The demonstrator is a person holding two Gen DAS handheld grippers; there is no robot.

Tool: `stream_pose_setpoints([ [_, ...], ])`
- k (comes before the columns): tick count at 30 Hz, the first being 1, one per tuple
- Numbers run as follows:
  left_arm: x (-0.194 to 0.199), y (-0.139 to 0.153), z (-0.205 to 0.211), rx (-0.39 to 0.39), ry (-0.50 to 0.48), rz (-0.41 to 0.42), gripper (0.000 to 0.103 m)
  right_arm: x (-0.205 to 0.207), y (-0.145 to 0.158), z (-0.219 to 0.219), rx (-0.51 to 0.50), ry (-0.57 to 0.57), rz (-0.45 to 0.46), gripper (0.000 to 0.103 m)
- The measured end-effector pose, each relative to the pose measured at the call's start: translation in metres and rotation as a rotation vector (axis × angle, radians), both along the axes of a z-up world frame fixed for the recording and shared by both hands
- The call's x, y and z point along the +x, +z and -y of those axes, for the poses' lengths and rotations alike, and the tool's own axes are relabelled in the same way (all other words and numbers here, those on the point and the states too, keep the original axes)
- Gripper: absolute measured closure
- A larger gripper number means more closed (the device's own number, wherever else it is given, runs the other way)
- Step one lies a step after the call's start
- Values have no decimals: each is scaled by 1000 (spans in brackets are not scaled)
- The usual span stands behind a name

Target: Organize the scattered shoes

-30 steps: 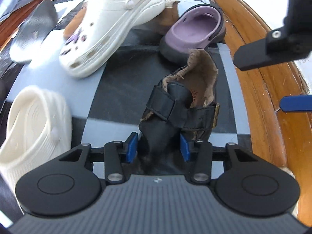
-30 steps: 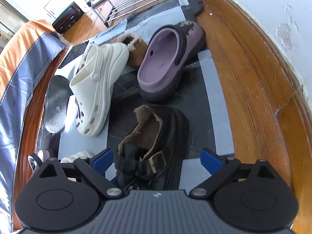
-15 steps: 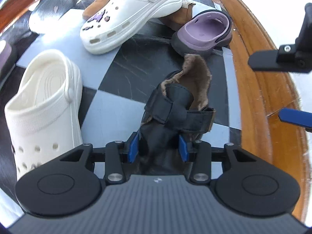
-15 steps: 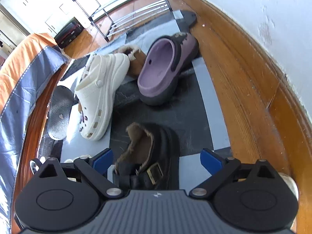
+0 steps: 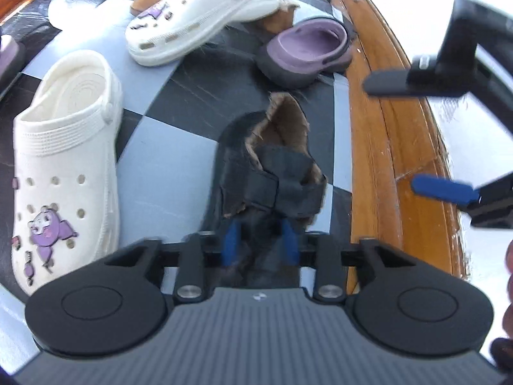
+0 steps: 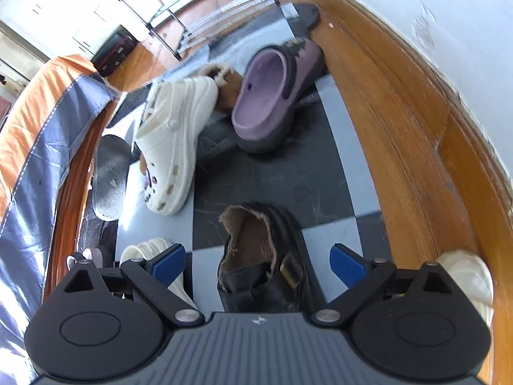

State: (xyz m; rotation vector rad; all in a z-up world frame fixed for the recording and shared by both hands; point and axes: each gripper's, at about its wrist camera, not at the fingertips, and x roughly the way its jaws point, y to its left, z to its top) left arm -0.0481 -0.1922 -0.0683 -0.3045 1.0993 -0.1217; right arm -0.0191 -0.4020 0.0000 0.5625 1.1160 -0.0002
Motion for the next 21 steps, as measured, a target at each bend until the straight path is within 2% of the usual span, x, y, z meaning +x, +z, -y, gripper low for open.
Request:
stream_pose_setpoints([
  [1, 0, -2, -2, 47, 9, -35, 53, -2, -4, -2, -15, 10, -21, 5],
  [2, 0, -5, -4, 85, -3, -60, 30, -3, -7, -5, -25, 27, -32, 5],
  [6, -8, -7, -23, 119, -23, -64, 28, -2, -15, -22, -91, 110, -67, 5],
  [9, -6, -9, -49, 52, -25, -106, 26, -1, -17, -36, -153, 174, -75, 6],
  [13, 1, -7, -71, 53, -21, -106, 22, -1, -15, -54, -257, 248, -39, 8],
  [16, 2, -6, -83, 41, -12, -110, 22, -1, -17, -64, -312, 287, -9, 14],
  [18, 1, -4, -90, 16, -11, -107, 22, 1, -19, -66, -315, 293, -6, 17],
  [21, 0, 4, -94, 24, -23, -88, 22, 4, -25, -69, -248, 316, -21, 17],
])
